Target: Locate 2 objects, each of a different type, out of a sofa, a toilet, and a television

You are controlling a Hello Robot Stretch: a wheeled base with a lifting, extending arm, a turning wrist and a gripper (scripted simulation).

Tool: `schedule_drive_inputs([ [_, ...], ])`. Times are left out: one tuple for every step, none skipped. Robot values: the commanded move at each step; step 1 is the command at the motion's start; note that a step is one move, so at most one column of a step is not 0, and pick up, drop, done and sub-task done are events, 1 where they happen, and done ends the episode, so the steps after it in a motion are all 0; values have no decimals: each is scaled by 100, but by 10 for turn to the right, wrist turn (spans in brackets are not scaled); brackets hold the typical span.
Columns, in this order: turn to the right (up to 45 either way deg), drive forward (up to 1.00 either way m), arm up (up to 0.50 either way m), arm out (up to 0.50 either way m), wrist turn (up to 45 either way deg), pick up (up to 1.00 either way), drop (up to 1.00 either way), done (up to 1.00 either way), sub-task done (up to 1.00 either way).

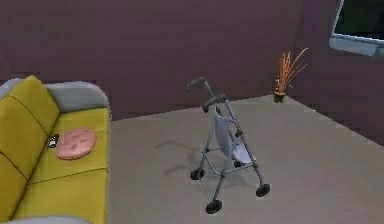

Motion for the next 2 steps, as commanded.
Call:
schedule_drive_inputs([
  [0,5,0,0,0,0,0,0,0],
  [-420,0,0,0,0,0,0,0,0],
])
